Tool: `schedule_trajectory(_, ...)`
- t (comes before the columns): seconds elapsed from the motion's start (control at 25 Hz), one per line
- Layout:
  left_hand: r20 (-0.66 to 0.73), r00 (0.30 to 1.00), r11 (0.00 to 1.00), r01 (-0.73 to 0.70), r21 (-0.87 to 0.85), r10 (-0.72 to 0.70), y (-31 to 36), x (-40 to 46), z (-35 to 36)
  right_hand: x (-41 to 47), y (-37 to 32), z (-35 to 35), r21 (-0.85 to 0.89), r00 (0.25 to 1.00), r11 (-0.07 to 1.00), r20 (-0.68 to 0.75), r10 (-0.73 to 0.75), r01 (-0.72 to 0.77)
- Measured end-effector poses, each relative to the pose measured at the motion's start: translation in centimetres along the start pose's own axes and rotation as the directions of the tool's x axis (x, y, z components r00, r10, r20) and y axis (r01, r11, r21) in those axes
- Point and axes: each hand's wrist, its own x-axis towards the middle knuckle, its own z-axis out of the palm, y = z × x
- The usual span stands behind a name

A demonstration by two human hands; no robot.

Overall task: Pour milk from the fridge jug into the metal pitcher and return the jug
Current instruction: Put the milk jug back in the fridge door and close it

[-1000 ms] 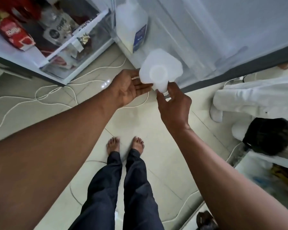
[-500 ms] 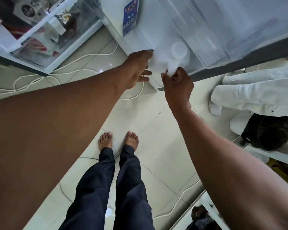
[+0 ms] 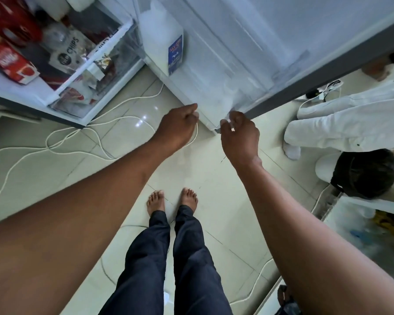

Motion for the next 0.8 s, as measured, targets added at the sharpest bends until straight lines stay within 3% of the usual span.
schedule_trajectory(0.12, -0.018, 0.982, 0.958, -0.177, 0.227, 0.186, 0.9, -5.0, -2.3, -4.4, -2.2, -2.2, -0.091, 0.986, 0.983, 0.064, -0.155, 0.161)
schedule_trajectory(0.24, 0.060, 0.926, 0.827, -0.361, 0.431, 0.373, 2.9, -9.6, -4.7, -8.5, -4.1, -5.0, -0.178, 0.940, 0.924, 0.116, -0.321, 0.338)
schedule_trajectory(0.44, 0.078, 0.828, 0.630, -0.481, 0.609, 0.556, 8.4, -14.9, -8.6, -13.4, -8.2, -10.5, -0.316, 0.860, 0.800, 0.167, -0.483, 0.511)
schedule_trajectory(0.6, 0.031, 0.749, 0.541, -0.505, 0.673, 0.661, 14.5, -19.4, -11.1, -17.7, -11.9, -15.2, -0.369, 0.788, 0.716, 0.081, -0.610, 0.592)
schedule_trajectory(0.8, 0.016, 0.596, 0.398, -0.555, 0.731, 0.803, 21.5, -22.3, -14.1, -21.5, -17.0, -21.2, -0.440, 0.654, 0.614, -0.075, -0.753, 0.656)
